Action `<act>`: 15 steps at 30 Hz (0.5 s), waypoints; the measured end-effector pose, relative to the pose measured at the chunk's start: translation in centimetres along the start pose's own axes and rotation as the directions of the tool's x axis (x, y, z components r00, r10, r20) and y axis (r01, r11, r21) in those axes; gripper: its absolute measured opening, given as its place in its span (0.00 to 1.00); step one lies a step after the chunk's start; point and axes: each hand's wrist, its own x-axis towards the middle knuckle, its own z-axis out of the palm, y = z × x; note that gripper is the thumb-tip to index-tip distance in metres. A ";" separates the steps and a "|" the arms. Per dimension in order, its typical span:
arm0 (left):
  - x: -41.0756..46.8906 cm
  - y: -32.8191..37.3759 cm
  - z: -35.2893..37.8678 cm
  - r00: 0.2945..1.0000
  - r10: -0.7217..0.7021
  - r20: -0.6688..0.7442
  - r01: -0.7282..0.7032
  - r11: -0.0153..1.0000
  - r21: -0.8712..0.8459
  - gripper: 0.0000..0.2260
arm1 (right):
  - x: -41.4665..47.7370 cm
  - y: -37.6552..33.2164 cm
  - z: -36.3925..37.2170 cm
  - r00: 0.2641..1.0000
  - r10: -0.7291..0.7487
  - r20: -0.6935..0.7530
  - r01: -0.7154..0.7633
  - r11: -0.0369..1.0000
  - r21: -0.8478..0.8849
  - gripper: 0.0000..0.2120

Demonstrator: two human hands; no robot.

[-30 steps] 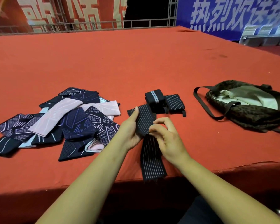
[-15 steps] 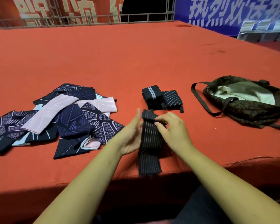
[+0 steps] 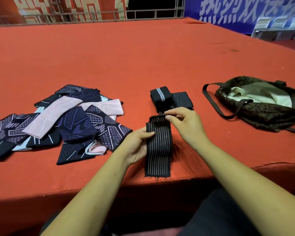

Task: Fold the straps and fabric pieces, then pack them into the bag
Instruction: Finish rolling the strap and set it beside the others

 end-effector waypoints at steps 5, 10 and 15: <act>-0.2 0.0 0.4 0.999 0.039 -0.007 -0.039 0.999 0.008 0.17 | -2.3 0.8 1.4 0.989 -0.148 -0.011 0.146 0.983 -0.108 0.07; -0.5 0.0 0.2 0.998 0.057 0.000 -0.057 0.998 0.027 0.18 | -3.1 1.6 2.3 0.991 -0.132 0.010 0.132 0.983 -0.127 0.08; -1.0 0.1 0.2 0.997 0.078 -0.005 -0.078 0.997 0.017 0.15 | -4.2 2.0 2.3 0.986 -0.121 0.118 0.137 0.982 -0.134 0.09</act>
